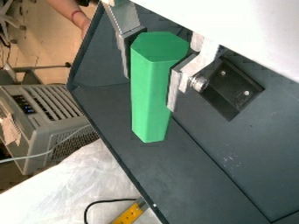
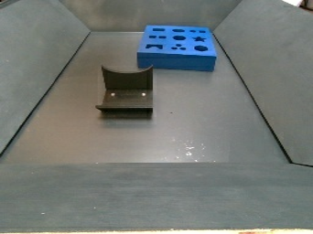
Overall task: Pick up the hexagon object. Move up. Place the hexagon object on the fixture. Regrasp the hexagon object. Move to above the board. Insert the hexagon object.
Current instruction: Move to above the board.
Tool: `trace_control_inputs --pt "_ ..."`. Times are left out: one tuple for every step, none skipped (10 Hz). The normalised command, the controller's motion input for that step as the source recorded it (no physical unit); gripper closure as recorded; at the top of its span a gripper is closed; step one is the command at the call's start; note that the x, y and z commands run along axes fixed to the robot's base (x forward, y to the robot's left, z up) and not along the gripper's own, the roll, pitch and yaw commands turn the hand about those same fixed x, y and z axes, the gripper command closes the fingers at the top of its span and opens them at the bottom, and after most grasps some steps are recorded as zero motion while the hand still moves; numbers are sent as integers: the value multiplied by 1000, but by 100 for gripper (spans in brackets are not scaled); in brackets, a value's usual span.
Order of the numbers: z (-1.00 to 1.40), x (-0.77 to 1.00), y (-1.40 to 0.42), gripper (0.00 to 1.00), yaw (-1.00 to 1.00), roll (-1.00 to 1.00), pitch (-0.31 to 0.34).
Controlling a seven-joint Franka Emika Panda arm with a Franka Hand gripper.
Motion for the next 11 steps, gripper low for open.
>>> trace_control_inputs --pt "-322 -560 -1000 100 -141 -1000 -100" --pt "-317 -567 -1000 100 -139 -1000 -110" --pt "-323 -587 -1000 100 -144 -1000 -120" --pt "-337 -643 -1000 100 -146 -1000 -138" --pt "-334 -667 -1000 100 -148 -1000 -151" --pt "-343 -710 -1000 100 -151 -1000 -170" --pt "-353 -773 -1000 100 -149 -1000 -183" --pt "-359 -843 -1000 100 -147 -1000 -203" --pt "-340 -857 -905 100 -144 -1000 -221" --pt "-197 -599 -491 100 -139 -1000 -247" --pt "-96 -411 -211 100 -141 -1000 -265"
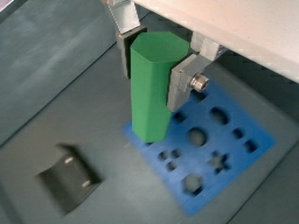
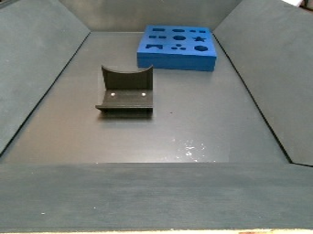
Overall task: Pick up the hexagon object. Move up. Place the hexagon object on the fixture. Regrasp the hexagon object. Move to above the board. Insert the hexagon object.
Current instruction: Move to above the board.
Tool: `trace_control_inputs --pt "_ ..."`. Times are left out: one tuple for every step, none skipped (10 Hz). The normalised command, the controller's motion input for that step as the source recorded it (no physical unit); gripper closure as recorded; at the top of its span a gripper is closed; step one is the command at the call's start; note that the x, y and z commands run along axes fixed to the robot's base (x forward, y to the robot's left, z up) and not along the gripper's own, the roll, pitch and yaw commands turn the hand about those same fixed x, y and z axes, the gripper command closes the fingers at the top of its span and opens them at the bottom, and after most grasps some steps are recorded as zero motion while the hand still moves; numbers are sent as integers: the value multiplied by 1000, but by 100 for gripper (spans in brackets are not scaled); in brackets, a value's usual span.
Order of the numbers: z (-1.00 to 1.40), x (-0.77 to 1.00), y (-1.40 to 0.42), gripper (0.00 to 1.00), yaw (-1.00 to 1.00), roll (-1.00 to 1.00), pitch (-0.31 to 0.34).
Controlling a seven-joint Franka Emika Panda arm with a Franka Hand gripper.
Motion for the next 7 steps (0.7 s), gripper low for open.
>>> trace_control_inputs --pt "-43 -299 -59 100 -137 -1000 -274" --pt "-45 -252 5 100 -135 -1000 -307" --pt "-5 -215 62 100 -105 -869 -330" --pt "5 -200 81 100 -70 -667 -301" --pt "-1 -174 72 100 -33 -443 -250" --pt "6 -142 57 100 -18 -320 -200" --pt "4 -118 51 100 -17 -257 -168"
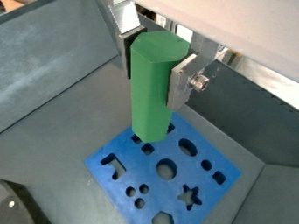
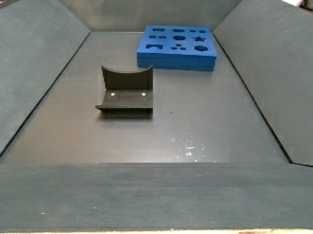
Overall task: Pick up the hexagon object. Move up. Place the hexagon object on the fixture. Regrasp the hexagon object. Move to above the board. Insert the hexagon object.
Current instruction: Insert the hexagon object.
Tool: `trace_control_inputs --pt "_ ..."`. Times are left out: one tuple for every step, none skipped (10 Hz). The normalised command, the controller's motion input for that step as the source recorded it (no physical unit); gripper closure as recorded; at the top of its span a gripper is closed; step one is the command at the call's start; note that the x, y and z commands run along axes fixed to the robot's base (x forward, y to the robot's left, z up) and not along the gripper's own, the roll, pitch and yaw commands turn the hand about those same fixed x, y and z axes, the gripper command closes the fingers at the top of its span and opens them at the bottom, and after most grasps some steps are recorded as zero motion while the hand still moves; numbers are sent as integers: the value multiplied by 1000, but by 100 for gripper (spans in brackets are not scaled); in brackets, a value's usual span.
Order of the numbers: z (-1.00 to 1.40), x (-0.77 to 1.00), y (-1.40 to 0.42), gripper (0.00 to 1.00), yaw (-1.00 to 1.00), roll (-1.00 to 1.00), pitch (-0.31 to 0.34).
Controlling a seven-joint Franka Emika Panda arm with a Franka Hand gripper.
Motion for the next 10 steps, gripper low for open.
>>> trace_control_inputs --pt "-14 0 -17 100 0 -71 0" --pt "-20 0 -29 100 0 -80 0" --pt "0 0 -37 100 0 -34 0" --pt "0 0 -49 100 0 -11 0" --pt "0 0 -49 100 0 -3 0" --pt "0 0 -43 100 0 -17 0" --pt "-3 0 -37 100 0 -26 0" --pt "-34 0 -34 100 0 -89 0" --pt "-63 0 -26 100 0 -137 0" --pt "-71 0 -11 100 0 -157 0"
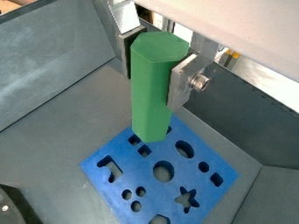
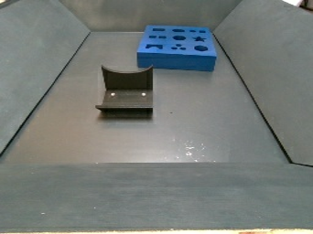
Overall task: Pick up the hexagon object. Move up. Place the hexagon object on the fixture. Regrasp the hexagon object. Move to above the board. Insert the hexagon object.
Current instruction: Insert the hexagon object.
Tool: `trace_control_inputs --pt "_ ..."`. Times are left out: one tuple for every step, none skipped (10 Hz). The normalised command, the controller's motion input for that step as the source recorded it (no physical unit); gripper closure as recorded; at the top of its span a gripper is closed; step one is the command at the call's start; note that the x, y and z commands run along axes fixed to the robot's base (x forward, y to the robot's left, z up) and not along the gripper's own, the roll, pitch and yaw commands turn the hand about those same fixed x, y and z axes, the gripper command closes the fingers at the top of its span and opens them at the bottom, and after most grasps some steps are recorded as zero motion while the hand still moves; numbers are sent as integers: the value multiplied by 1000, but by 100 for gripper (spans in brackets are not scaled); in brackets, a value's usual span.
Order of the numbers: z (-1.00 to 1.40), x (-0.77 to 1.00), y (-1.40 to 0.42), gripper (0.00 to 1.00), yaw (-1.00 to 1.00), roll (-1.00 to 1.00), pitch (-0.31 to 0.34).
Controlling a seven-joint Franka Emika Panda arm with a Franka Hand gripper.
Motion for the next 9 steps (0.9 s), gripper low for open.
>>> trace_control_inputs --pt "-37 0 -3 100 0 -97 0" --pt "-43 0 0 100 0 -111 0" --pt "-34 0 0 100 0 -91 0" --pt "-40 0 0 100 0 -106 0" --pt "-26 0 -6 100 0 -83 0" --pt "-20 0 -9 100 0 -77 0" --pt "-20 0 -14 100 0 -71 0" --pt "-20 0 -14 100 0 -71 0" --pt "-14 0 -17 100 0 -60 0"
